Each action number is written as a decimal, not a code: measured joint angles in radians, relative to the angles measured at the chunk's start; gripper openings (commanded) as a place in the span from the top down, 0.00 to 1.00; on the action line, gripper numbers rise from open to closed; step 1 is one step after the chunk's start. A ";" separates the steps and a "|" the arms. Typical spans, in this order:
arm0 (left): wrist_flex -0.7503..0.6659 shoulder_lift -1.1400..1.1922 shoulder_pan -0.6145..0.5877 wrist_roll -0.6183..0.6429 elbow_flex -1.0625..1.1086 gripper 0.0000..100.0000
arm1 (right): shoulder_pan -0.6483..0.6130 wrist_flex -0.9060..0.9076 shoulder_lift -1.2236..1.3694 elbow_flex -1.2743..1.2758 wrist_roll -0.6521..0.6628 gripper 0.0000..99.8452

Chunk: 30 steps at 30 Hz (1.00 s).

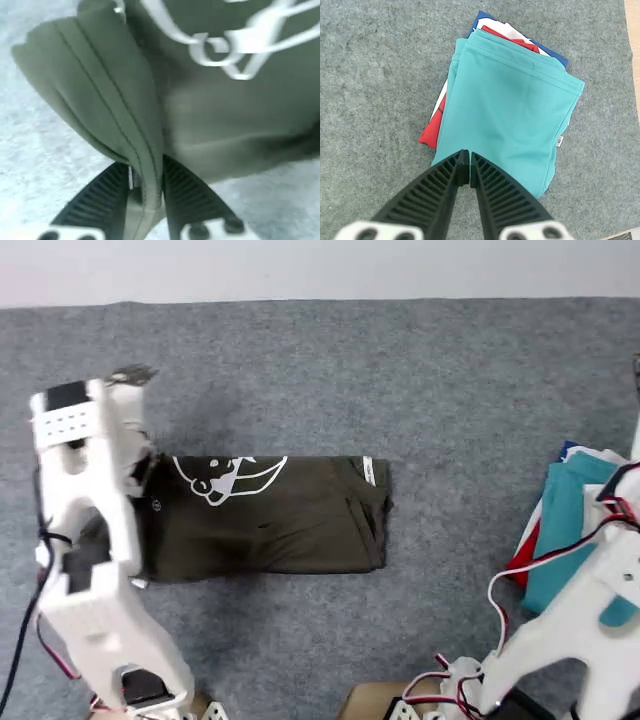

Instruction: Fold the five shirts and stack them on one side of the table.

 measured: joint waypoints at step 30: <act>0.003 0.167 0.717 0.397 -0.341 1.00 | 0.000 0.002 0.000 0.000 0.000 0.99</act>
